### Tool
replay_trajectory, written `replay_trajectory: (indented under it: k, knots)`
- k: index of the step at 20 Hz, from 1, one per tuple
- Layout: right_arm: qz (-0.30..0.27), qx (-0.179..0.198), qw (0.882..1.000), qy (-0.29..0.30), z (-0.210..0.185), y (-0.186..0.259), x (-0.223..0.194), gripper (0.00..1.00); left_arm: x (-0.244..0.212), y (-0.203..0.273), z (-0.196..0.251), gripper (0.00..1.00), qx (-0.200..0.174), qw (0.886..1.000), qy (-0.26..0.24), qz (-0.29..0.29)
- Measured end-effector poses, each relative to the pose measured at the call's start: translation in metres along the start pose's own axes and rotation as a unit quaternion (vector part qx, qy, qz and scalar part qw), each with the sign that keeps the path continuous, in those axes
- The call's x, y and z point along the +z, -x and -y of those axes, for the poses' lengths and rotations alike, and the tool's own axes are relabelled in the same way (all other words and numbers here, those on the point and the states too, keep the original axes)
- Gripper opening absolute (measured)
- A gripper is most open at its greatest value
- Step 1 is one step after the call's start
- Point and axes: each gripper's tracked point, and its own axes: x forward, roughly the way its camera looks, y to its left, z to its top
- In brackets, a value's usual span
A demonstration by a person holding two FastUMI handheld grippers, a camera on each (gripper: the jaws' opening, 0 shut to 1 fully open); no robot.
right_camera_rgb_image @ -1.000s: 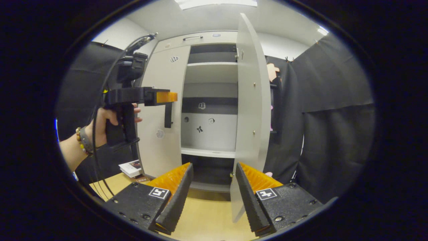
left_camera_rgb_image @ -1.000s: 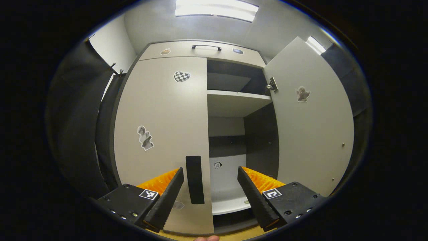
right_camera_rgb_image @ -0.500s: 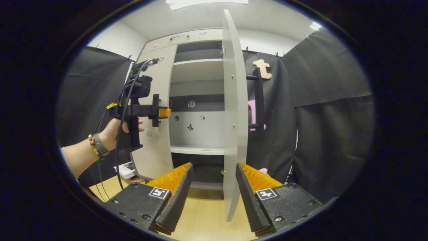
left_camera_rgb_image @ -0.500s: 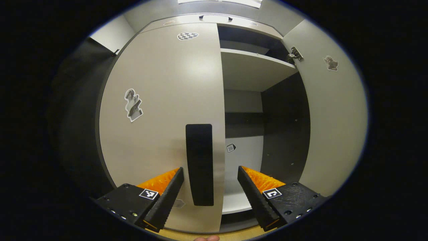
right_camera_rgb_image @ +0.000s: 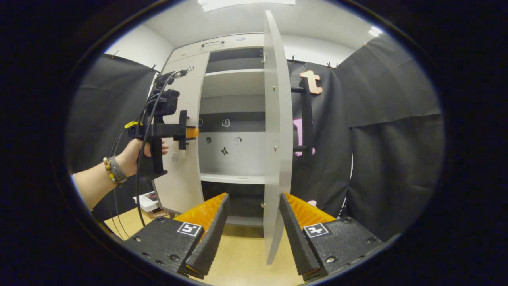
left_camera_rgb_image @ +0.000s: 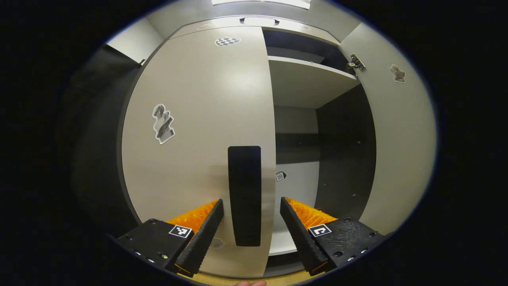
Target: Open the right door of the double-door shoe cabinet with the right hand, and open the left door with the left hand.
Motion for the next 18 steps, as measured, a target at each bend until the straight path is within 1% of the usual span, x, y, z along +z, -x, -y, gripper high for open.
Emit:
replay_trajectory:
  k: [1,2,3,4,5,6,7,8,9,10,11,12,13,14,15,16,17,18]
  knots:
    - [0.000,0.002,1.000,-0.004,0.000,0.000,0.001,0.80,0.000,0.000,-0.001,0.91,0.002,1.000,-0.001,-0.001]
    - [-0.001,0.002,1.000,-0.006,0.000,0.000,0.000,0.83,-0.001,0.000,-0.002,0.90,0.005,1.000,-0.003,-0.002]
    - [-0.001,0.002,1.000,-0.007,0.000,0.000,0.001,0.82,-0.001,-0.002,-0.004,0.90,0.005,1.000,-0.004,-0.002]
    - [0.000,0.003,1.000,-0.008,0.000,0.000,0.000,0.82,-0.001,0.000,-0.004,0.80,0.003,1.000,-0.002,-0.002]
    - [-0.001,0.004,1.000,-0.008,-0.001,0.000,0.000,0.82,-0.001,0.000,-0.006,0.79,0.002,1.000,-0.001,-0.002]
    - [-0.002,0.005,1.000,-0.008,-0.001,0.000,-0.001,0.80,-0.001,0.000,-0.008,0.75,0.000,1.000,0.003,-0.006]
    - [-0.003,0.007,1.000,-0.009,-0.002,-0.001,-0.002,0.82,-0.001,0.000,-0.008,0.63,-0.003,1.000,0.007,-0.006]
    - [-0.003,0.010,1.000,-0.008,-0.003,-0.001,-0.003,0.80,-0.001,0.000,-0.011,0.68,-0.001,1.000,0.009,-0.008]
    - [-0.004,0.012,1.000,-0.006,-0.004,0.000,-0.003,0.80,-0.001,0.002,-0.012,0.66,-0.004,1.000,0.011,-0.010]
    - [-0.003,0.014,1.000,-0.004,-0.005,0.000,-0.003,0.82,-0.001,0.001,-0.012,0.58,-0.006,1.000,0.008,-0.010]
    - [-0.003,0.017,1.000,-0.002,-0.006,0.000,-0.002,0.80,-0.002,0.000,-0.011,0.57,-0.008,1.000,0.005,-0.011]
    - [-0.003,0.020,1.000,0.000,-0.009,0.001,-0.002,0.82,-0.001,0.001,-0.005,0.52,-0.015,1.000,0.005,-0.008]
    - [-0.002,0.023,1.000,0.002,-0.012,0.003,-0.001,0.82,-0.001,0.001,-0.004,0.47,-0.011,1.000,0.003,-0.006]
    - [-0.001,0.024,1.000,0.003,-0.014,0.004,-0.001,0.82,-0.001,0.000,-0.005,0.31,-0.004,1.000,0.000,-0.004]
    - [0.001,0.024,1.000,0.005,-0.015,0.005,0.000,0.82,-0.001,0.001,-0.005,0.30,0.000,1.000,-0.002,-0.002]
    - [0.002,0.023,1.000,0.007,-0.015,0.006,0.001,0.80,-0.001,0.002,-0.005,0.25,0.001,1.000,-0.001,0.000]
    - [0.003,0.022,1.000,0.008,-0.014,0.007,0.001,0.82,0.000,0.001,-0.005,0.21,0.001,1.000,-0.003,-0.001]
    - [0.003,0.022,1.000,0.009,-0.013,0.007,0.000,0.80,-0.001,0.000,-0.005,0.16,-0.002,1.000,-0.005,-0.003]
